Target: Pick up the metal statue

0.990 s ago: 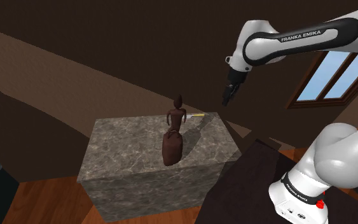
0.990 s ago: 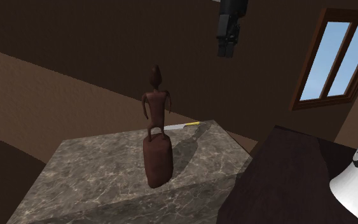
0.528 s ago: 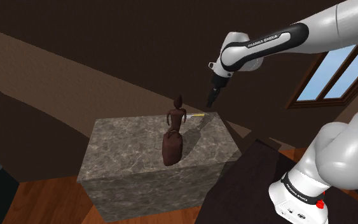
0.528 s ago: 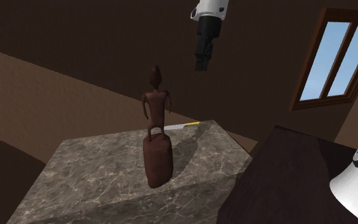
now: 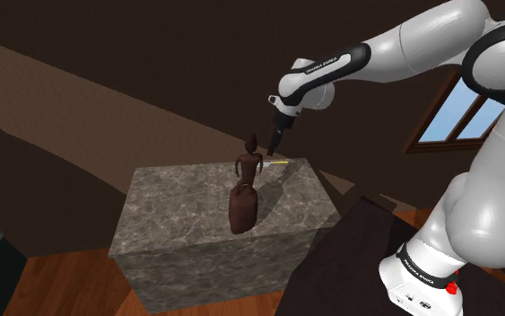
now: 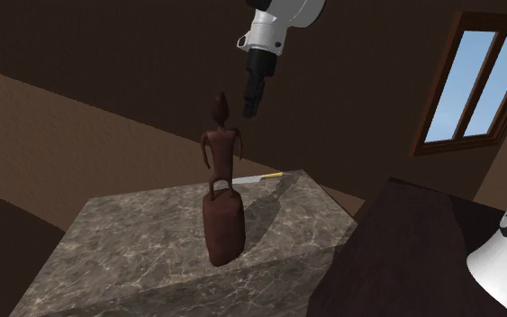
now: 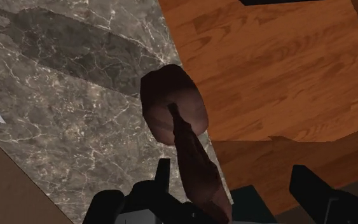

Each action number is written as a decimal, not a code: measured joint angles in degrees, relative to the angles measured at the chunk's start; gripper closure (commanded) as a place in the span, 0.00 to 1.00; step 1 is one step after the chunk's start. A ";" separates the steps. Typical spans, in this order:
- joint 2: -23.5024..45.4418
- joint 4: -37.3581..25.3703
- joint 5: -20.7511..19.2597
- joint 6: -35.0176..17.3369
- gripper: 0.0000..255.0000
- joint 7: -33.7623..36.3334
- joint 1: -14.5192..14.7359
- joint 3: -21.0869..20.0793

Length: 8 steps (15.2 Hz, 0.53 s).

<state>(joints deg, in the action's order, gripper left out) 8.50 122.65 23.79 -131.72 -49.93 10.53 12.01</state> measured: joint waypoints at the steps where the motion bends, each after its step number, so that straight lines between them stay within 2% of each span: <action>1: 2.01 -1.64 1.49 -0.29 0.00 -2.20 -0.20 -0.46; 4: 7.32 -6.49 5.02 -0.64 0.00 -7.28 -0.66 -2.16; 8: 10.08 -7.58 6.81 -2.15 0.00 -9.58 -1.00 -3.00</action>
<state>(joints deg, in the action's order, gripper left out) 18.58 115.06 30.60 -133.87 -59.51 9.53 9.00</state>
